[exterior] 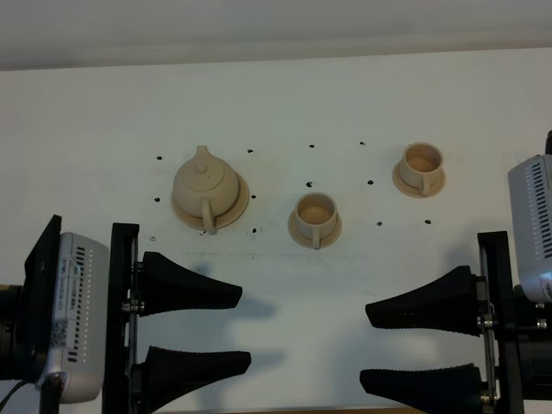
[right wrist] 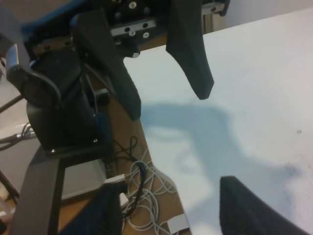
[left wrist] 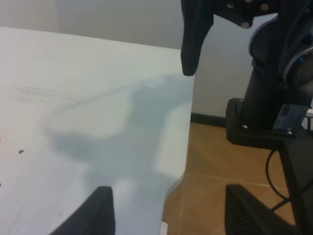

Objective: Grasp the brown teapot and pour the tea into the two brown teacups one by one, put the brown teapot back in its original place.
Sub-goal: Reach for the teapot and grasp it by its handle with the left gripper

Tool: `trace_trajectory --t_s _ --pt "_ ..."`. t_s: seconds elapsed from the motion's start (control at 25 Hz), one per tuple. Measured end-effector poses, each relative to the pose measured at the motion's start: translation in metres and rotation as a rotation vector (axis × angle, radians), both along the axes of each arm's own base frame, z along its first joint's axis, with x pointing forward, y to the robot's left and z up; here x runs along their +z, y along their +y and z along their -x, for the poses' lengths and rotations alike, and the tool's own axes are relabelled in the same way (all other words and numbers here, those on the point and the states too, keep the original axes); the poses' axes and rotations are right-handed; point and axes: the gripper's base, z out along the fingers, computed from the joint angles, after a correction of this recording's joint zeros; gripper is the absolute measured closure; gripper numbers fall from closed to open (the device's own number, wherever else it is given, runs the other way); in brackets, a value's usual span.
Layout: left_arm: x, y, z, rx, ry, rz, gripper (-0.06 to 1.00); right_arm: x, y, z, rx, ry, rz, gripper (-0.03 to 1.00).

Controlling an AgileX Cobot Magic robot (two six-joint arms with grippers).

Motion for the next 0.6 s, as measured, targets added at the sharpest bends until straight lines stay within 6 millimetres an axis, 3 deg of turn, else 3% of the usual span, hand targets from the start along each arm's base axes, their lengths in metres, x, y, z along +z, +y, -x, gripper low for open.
trace_trajectory --t_s 0.6 --pt "-0.0031 0.0012 0.0001 -0.003 -0.004 -0.038 0.47 0.0 0.0 0.0 -0.001 0.003 -0.001 0.5"
